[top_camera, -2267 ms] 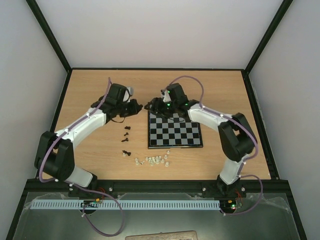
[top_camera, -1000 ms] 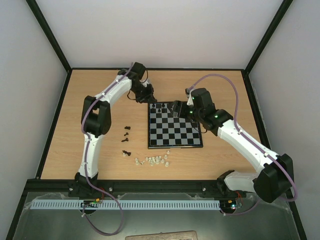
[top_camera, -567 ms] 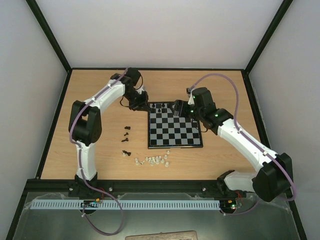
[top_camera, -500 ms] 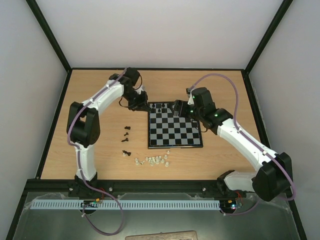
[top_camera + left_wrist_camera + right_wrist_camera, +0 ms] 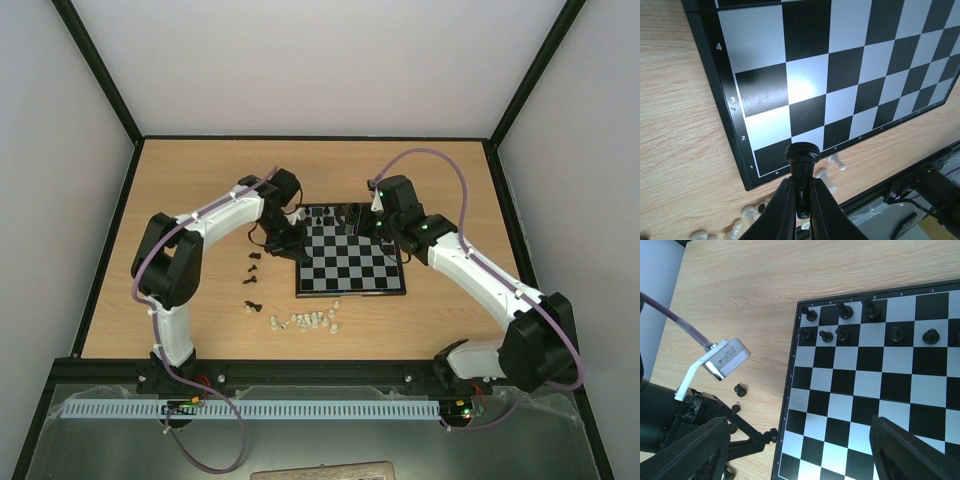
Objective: Set up the chess pieces on the board
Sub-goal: Place the chess piece on the chessboard.
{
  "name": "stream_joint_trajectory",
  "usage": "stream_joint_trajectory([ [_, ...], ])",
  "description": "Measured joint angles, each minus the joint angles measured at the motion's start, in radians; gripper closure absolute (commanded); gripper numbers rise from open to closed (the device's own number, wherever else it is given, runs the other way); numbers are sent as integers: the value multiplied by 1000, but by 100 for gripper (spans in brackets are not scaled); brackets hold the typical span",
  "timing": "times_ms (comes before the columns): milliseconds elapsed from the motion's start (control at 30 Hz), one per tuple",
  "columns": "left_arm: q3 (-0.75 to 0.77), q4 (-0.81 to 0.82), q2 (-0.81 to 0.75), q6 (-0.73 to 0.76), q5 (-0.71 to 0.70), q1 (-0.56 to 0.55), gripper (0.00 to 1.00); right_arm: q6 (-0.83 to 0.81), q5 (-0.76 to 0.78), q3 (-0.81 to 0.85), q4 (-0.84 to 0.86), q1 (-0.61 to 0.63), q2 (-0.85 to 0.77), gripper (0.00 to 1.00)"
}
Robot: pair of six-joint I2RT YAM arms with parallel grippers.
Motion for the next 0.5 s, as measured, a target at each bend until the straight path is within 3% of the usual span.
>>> stream_joint_trajectory([
  [500, 13, -40, 116, 10, -24, -50, 95, -14, -27, 0, 0, 0, 17, 23],
])
